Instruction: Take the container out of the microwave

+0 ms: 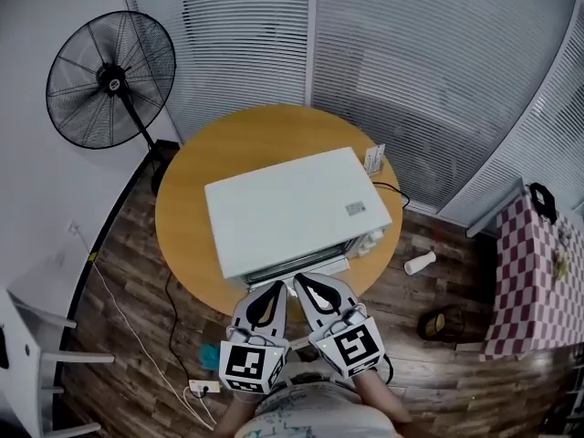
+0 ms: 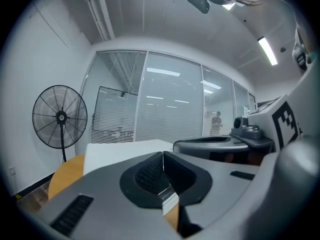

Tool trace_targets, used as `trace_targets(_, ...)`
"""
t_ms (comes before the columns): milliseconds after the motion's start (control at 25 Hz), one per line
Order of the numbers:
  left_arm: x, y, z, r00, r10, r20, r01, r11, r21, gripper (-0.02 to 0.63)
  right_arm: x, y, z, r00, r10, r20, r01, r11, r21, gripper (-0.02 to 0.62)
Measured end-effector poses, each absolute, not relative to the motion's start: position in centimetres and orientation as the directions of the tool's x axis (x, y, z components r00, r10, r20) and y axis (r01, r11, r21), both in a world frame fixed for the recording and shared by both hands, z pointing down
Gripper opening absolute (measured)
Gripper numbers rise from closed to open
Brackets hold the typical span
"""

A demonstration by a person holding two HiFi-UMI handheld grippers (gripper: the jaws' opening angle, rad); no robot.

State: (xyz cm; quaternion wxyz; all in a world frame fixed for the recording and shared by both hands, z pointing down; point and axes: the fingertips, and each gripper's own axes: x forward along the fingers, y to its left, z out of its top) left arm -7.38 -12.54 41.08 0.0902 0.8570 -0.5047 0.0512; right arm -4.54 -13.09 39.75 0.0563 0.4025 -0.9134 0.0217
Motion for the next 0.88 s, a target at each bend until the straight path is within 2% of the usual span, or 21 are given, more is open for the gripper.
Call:
trace_targets(480, -8.8, -13.8, 43.0, 0.56, -0.803, 0.205, -0.828, -0.548, 0.114, 0.014, -5.4, -14.4, 42.2, -0.603, -0.783, 0.155, -0.794, 0.608, -0.017, -0.008)
trace_targets(880, -9.0, -15.1, 43.3, 0.512, -0.832, 0.214, -0.859, -0.5, 0.111, 0.014, -5.2, -16.2, 42.3, -0.64, -0.751, 0.164, -0.763, 0.646, -0.024, -0.008)
